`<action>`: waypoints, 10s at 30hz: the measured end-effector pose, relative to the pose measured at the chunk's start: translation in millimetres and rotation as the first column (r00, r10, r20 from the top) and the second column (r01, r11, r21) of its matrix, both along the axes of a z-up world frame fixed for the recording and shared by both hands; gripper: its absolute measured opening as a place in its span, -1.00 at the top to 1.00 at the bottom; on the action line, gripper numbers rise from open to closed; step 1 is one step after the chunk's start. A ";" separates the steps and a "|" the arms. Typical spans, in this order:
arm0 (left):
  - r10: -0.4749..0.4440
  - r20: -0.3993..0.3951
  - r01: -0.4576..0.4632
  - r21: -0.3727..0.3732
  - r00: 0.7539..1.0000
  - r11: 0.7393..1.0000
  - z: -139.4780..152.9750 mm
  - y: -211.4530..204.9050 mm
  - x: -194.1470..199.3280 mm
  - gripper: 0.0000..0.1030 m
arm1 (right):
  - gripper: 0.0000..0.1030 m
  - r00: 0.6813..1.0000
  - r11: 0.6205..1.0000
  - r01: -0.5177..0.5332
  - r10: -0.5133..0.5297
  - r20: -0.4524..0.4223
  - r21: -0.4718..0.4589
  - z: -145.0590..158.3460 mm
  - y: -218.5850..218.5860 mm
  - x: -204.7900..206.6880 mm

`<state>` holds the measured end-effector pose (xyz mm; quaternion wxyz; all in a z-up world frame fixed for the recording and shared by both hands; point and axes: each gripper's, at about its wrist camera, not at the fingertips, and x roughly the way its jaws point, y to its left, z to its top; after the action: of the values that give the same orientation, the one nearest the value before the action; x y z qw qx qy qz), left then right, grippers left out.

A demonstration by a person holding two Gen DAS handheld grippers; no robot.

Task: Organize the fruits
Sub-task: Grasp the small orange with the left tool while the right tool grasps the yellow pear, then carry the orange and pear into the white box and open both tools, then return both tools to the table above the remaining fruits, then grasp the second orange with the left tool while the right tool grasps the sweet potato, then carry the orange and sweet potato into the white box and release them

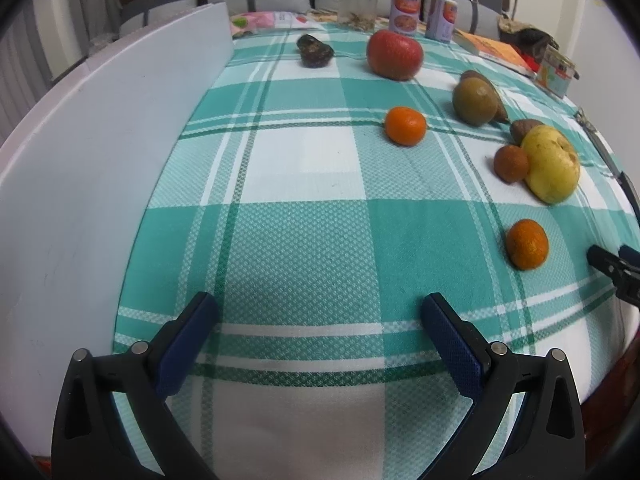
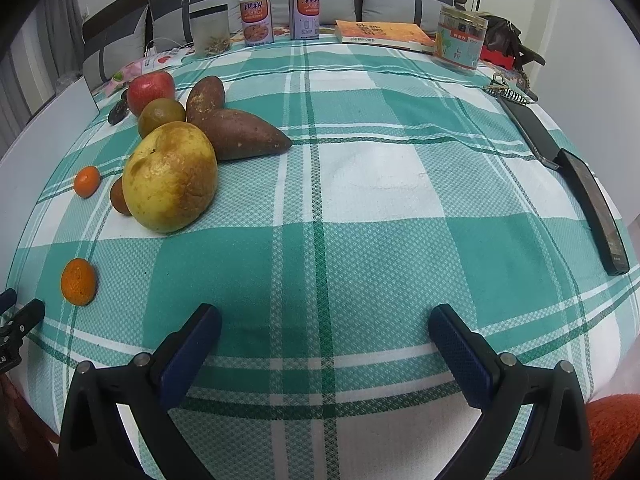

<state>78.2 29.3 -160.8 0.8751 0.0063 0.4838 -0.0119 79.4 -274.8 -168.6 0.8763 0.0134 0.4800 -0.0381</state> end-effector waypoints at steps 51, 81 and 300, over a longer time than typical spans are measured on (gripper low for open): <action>-0.117 0.042 0.122 -0.138 0.992 0.983 19.4 10.3 5.9 0.46 | -0.70 0.934 0.930 -0.357 0.357 0.025 0.084 24.6 76.6 68.6; -0.237 0.031 0.239 -0.089 0.971 0.967 14.3 -3.1 -1.8 0.04 | -0.72 0.926 0.911 -0.375 0.378 0.018 0.171 29.5 59.7 4.5; -0.101 0.073 0.118 -0.279 0.992 0.953 106.7 54.1 2.4 0.47 | 0.20 0.895 0.823 -0.308 0.421 -0.148 0.477 103.7 14.9 83.5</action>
<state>80.5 83.4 -54.1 0.8787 -0.0917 0.4504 -0.1291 162.9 -260.0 -65.0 0.7744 0.1140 0.5743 0.2397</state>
